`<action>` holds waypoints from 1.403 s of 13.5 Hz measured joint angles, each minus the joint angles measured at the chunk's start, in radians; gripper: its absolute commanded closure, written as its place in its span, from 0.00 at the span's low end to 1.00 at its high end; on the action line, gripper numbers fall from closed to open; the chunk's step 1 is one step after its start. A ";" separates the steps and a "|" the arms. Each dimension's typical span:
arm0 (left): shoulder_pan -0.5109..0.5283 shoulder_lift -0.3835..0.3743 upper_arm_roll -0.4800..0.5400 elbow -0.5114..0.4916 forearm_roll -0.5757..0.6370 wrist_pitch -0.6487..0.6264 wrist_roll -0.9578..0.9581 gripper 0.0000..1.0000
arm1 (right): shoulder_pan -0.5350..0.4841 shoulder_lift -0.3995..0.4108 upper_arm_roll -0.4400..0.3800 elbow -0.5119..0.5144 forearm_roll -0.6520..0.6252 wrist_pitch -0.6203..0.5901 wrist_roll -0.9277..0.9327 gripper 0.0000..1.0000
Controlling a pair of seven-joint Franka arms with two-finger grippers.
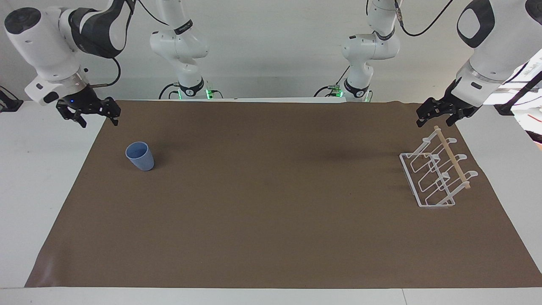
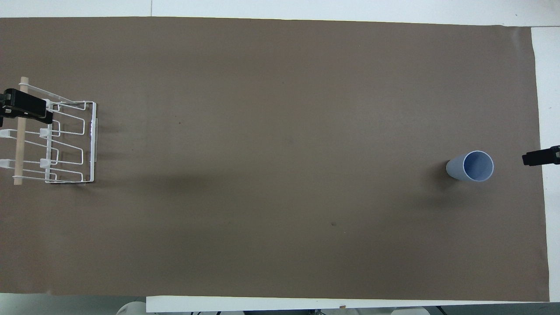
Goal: Hang cup on cup holder
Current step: 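Reach the right gripper to the blue cup and grasp its rim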
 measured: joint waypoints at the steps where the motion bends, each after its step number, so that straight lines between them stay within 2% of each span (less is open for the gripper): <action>1: 0.008 0.000 0.001 0.000 0.001 -0.006 0.000 0.00 | -0.005 0.004 0.000 -0.042 0.000 0.046 -0.002 0.02; 4: 0.023 -0.002 0.004 -0.004 0.032 -0.044 0.000 0.00 | -0.004 0.032 0.003 -0.092 0.029 0.100 -0.002 0.02; 9: 0.021 -0.003 -0.001 -0.006 0.042 -0.046 0.000 0.00 | -0.004 0.140 0.005 -0.102 0.045 0.195 -0.015 0.21; 14: 0.021 -0.007 -0.001 -0.018 0.042 -0.046 0.000 0.00 | -0.003 0.165 0.007 -0.125 0.046 0.199 -0.055 0.22; 15: 0.021 -0.008 -0.001 -0.020 0.042 -0.046 0.000 0.00 | -0.003 0.168 0.007 -0.130 0.047 0.199 -0.076 0.25; 16: 0.021 -0.009 -0.001 -0.023 0.042 -0.046 0.000 0.00 | -0.003 0.170 0.007 -0.137 0.047 0.199 -0.087 0.41; 18: 0.021 -0.012 -0.001 -0.026 0.042 -0.046 0.000 0.00 | -0.003 0.173 0.007 -0.147 0.047 0.213 -0.109 0.81; 19: 0.021 -0.013 -0.001 -0.027 0.042 -0.046 0.000 0.00 | -0.003 0.173 0.007 -0.150 0.047 0.219 -0.114 0.95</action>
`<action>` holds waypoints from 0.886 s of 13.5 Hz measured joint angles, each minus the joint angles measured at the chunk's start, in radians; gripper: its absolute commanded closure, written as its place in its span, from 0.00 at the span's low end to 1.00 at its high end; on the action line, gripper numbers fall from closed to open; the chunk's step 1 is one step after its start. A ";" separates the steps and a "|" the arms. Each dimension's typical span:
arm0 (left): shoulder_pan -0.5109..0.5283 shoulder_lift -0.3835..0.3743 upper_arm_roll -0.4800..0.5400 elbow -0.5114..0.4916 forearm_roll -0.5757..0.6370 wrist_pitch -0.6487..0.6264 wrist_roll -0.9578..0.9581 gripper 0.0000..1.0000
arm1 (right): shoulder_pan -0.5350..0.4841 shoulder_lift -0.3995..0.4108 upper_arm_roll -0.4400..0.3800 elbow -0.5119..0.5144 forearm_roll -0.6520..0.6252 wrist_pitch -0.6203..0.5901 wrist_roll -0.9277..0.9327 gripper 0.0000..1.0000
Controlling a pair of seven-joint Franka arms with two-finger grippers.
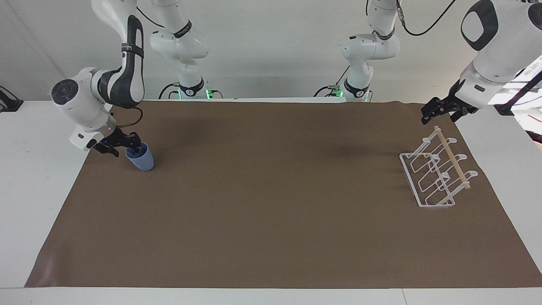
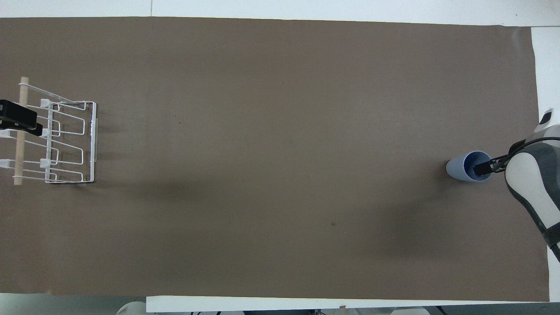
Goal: Hang cup on cup holder
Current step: 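Reach the right gripper to the blue cup and grasp its rim, then lift the blue cup with the right gripper while the left gripper approaches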
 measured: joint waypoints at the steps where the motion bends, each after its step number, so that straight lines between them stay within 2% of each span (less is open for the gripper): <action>1: 0.000 -0.001 0.000 0.000 0.000 0.000 0.000 0.00 | 0.000 0.000 0.000 -0.003 0.000 0.003 -0.002 1.00; 7: 0.001 -0.001 0.001 0.000 0.000 0.002 -0.028 0.00 | 0.016 0.000 0.002 -0.016 0.000 0.007 -0.005 1.00; 10: 0.000 -0.001 -0.001 0.000 -0.026 0.012 -0.205 0.00 | 0.017 0.000 0.003 -0.007 0.007 0.002 -0.006 1.00; 12: -0.002 -0.001 -0.009 0.000 -0.078 0.020 -0.384 0.00 | 0.017 0.001 0.006 0.042 0.085 -0.072 -0.007 1.00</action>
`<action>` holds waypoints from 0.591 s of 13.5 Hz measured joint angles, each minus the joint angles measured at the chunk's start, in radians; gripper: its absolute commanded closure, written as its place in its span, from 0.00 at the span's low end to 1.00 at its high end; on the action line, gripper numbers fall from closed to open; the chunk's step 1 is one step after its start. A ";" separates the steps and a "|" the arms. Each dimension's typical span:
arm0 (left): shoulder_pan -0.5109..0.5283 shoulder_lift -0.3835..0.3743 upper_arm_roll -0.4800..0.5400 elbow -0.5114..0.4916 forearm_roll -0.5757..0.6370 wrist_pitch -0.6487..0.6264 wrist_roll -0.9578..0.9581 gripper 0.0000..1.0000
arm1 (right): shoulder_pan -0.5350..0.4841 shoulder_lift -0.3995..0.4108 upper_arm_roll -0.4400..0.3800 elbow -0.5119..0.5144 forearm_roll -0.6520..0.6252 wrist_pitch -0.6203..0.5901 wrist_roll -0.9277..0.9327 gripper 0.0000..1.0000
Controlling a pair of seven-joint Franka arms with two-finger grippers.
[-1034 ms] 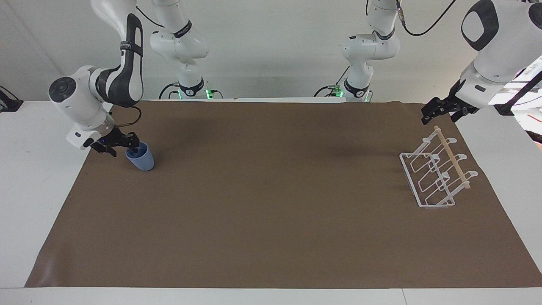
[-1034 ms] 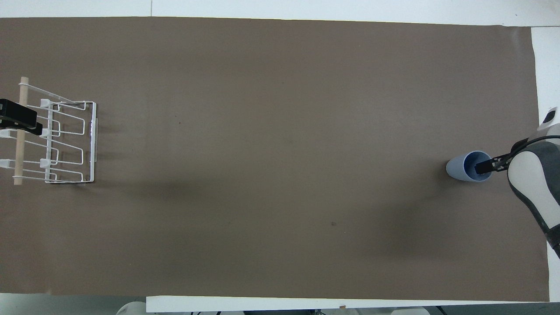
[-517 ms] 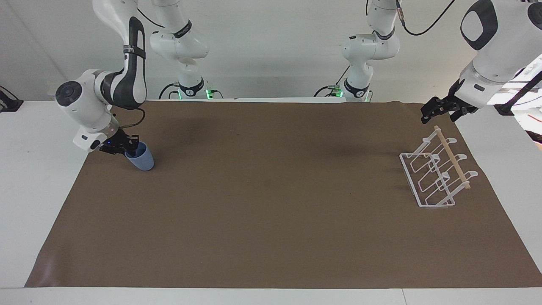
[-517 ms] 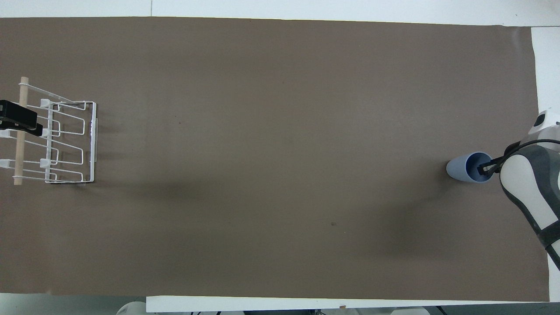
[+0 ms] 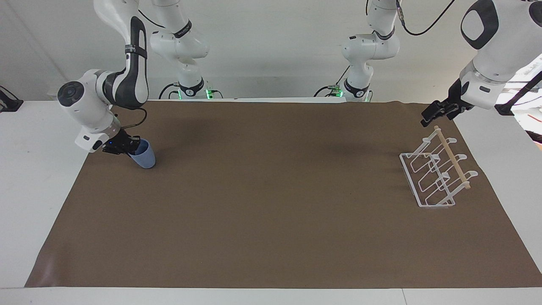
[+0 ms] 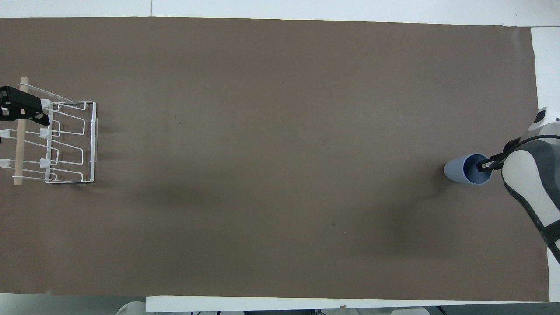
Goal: Hang cup on cup holder
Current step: 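Lift the blue cup with the right gripper while the left gripper approaches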
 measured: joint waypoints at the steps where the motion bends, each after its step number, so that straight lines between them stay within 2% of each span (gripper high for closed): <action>1: -0.006 0.000 -0.005 0.000 -0.032 0.009 -0.090 0.00 | 0.000 0.002 0.002 0.041 0.064 -0.054 -0.002 1.00; 5: -0.121 0.000 -0.014 0.000 -0.155 0.023 -0.451 0.00 | 0.011 0.029 0.008 0.155 0.406 -0.217 0.001 1.00; 8: -0.190 -0.002 -0.024 0.000 -0.248 0.021 -0.749 0.00 | 0.103 0.045 0.020 0.163 0.625 -0.231 0.116 1.00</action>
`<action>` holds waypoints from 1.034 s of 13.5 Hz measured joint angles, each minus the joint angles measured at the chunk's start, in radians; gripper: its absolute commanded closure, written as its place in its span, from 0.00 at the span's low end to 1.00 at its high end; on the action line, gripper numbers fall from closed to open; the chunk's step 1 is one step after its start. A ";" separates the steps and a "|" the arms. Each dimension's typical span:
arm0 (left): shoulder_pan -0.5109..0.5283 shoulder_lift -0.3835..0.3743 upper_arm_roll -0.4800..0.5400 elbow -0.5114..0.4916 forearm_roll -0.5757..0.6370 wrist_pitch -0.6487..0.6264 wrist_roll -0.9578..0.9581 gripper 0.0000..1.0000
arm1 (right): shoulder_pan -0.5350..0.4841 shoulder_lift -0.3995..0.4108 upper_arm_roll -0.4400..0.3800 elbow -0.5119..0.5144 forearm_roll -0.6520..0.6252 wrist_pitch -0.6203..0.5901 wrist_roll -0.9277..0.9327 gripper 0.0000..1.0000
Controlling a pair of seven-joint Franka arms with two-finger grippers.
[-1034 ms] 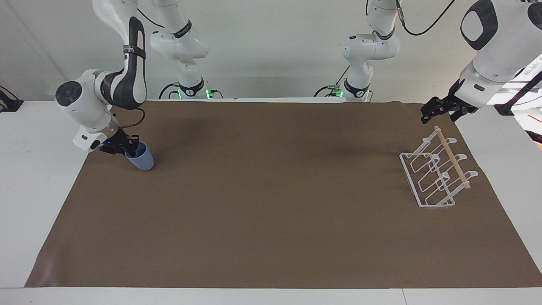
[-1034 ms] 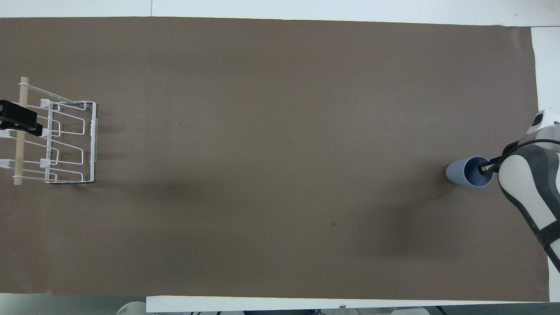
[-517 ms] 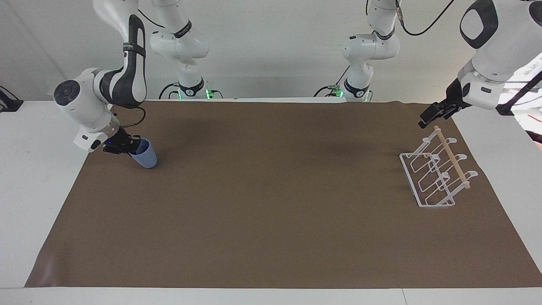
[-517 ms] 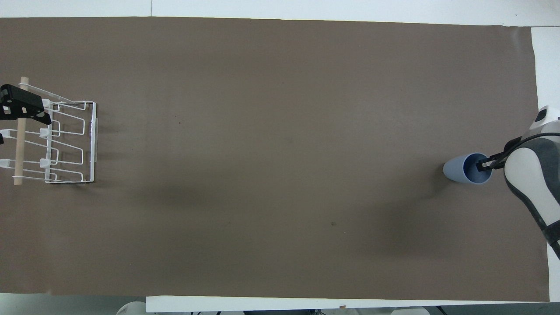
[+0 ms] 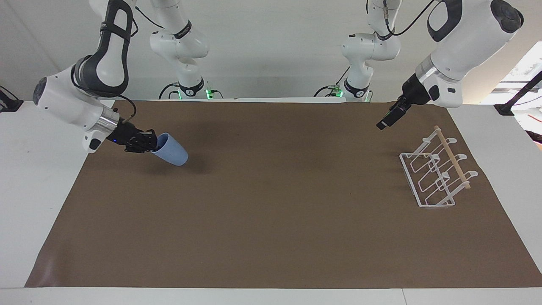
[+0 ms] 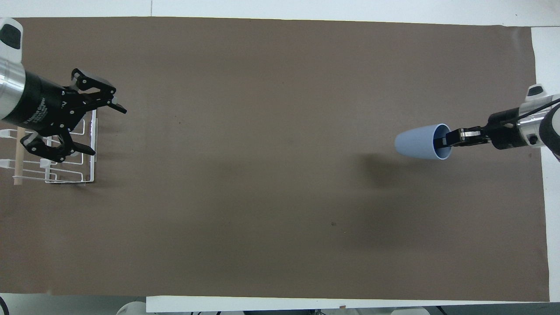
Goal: Hang cup on cup holder
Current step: 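Lift the blue cup with the right gripper while the left gripper approaches, then grasp the cup with the left gripper from the right gripper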
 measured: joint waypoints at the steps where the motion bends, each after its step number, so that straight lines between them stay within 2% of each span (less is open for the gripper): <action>1: -0.035 -0.001 -0.003 0.000 -0.016 0.003 -0.097 0.00 | 0.065 0.002 0.004 0.002 0.053 0.029 0.087 1.00; 3: -0.103 -0.005 -0.006 -0.009 -0.060 0.055 -0.293 0.00 | 0.197 0.008 0.012 0.004 0.148 0.125 0.214 1.00; 6: -0.160 -0.011 -0.008 -0.056 -0.118 0.212 -0.526 0.00 | 0.337 0.023 0.015 0.001 0.271 0.228 0.312 1.00; 10: -0.197 0.015 -0.008 -0.115 -0.192 0.323 -0.629 0.00 | 0.424 0.032 0.014 -0.002 0.392 0.302 0.406 1.00; 14: -0.271 0.090 -0.009 -0.131 -0.223 0.476 -0.641 0.00 | 0.484 0.032 0.013 -0.002 0.450 0.323 0.447 1.00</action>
